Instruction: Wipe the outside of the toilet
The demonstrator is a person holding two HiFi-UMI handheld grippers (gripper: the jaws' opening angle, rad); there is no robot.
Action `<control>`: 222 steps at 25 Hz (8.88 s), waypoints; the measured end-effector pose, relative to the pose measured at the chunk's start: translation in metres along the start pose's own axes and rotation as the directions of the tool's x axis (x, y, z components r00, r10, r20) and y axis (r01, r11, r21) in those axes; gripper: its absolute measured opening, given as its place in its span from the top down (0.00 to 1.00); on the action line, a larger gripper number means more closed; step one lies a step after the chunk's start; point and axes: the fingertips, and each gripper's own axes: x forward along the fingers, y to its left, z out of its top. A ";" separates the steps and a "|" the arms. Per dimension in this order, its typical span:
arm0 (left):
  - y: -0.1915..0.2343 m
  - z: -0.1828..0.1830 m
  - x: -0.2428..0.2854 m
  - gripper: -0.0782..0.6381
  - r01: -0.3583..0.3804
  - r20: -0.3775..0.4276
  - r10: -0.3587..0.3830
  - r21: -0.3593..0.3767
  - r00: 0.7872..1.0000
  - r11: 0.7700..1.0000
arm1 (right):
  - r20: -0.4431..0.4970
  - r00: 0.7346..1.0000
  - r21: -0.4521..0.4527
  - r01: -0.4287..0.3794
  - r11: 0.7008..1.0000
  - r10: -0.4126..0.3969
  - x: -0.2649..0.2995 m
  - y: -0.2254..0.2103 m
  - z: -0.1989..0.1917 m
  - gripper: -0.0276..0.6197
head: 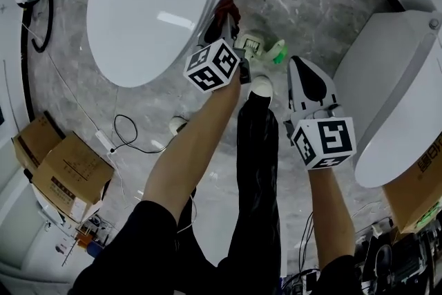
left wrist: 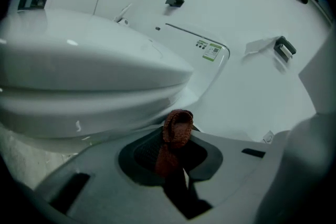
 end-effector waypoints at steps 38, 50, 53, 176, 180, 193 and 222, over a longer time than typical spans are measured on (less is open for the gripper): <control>0.144 -0.009 -0.151 0.81 -0.014 -0.076 0.014 0.005 0.997 1.000 | -0.031 0.999 -0.061 0.009 0.998 -0.011 0.011 0.148 -0.032 0.95; 0.196 0.004 -0.193 0.81 0.050 -0.156 -0.032 0.114 0.987 0.992 | -0.038 0.998 -0.072 0.041 0.997 -0.044 0.008 0.189 -0.054 0.95; 0.214 0.011 -0.204 0.81 0.056 -0.164 -0.030 0.156 0.986 0.986 | -0.053 0.998 -0.070 0.034 0.997 -0.038 0.006 0.195 -0.059 0.95; 0.319 0.195 -0.316 0.81 0.077 -0.085 -0.043 0.451 0.995 0.889 | -0.042 0.999 -0.262 -0.001 0.965 -0.011 0.011 0.357 0.032 0.95; 0.294 0.281 -0.382 0.81 0.104 -0.058 -0.087 0.465 0.994 0.879 | -0.025 1.000 -0.305 0.004 0.952 -0.012 -0.007 0.411 0.088 0.95; 0.202 0.463 -0.490 0.81 0.196 -0.007 -0.231 0.556 0.973 0.808 | 0.097 0.995 -0.434 0.020 0.901 0.024 -0.029 0.522 0.240 0.95; 0.141 0.663 -0.307 0.80 0.562 -0.311 -0.528 0.710 0.790 0.424 | 0.208 0.917 -0.025 0.354 0.935 -0.341 0.082 0.489 0.361 0.95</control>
